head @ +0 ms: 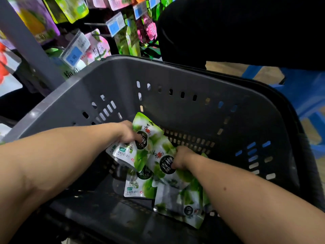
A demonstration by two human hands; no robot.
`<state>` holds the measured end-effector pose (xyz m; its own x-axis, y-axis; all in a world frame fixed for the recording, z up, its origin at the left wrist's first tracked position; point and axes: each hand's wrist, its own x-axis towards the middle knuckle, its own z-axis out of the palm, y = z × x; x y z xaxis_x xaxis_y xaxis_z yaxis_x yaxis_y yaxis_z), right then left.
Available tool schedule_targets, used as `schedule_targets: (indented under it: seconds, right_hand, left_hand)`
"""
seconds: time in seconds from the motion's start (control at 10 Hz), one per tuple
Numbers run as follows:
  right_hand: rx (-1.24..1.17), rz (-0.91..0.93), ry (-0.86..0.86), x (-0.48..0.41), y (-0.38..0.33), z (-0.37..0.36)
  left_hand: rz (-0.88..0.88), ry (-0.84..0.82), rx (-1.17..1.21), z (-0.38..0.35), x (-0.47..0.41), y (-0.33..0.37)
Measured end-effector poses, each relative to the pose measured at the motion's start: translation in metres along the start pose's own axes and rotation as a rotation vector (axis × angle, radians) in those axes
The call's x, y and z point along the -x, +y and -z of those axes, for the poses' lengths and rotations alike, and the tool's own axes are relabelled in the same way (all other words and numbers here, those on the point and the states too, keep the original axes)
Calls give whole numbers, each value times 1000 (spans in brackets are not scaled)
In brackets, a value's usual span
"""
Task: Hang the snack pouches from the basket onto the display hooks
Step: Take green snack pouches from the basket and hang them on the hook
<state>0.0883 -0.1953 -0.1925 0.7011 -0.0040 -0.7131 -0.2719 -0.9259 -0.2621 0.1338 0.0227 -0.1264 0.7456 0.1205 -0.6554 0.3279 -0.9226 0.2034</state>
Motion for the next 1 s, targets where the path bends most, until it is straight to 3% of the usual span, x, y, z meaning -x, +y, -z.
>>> schedule_targets:
  seconds: [0.1,0.2,0.3,0.4,0.6,0.8,1.0]
  right_hand:
    - [17,33,84,26,-15,25]
    - [-138,72,126,60,-26,59]
    - [-100,96,174,91,-33,89]
    - [-267,151,235,146,-33,115]
    - [-942,193,294,191,-28,118]
    - [-1104,353,41,199,-55,105]
    - [-1162,456,-194,217,-76,95]
  left_hand:
    - [-37,32,-28,27,17,8]
    - [-56,167,55,46,39,13]
    - [-133,255,330,64,66,12]
    - [-140,327,495,75,104,6]
    - [-158,476,708,82,175,-9]
    - [-275,376,759,72,215,-12]
    - [-288,439,851,62,230,-39]
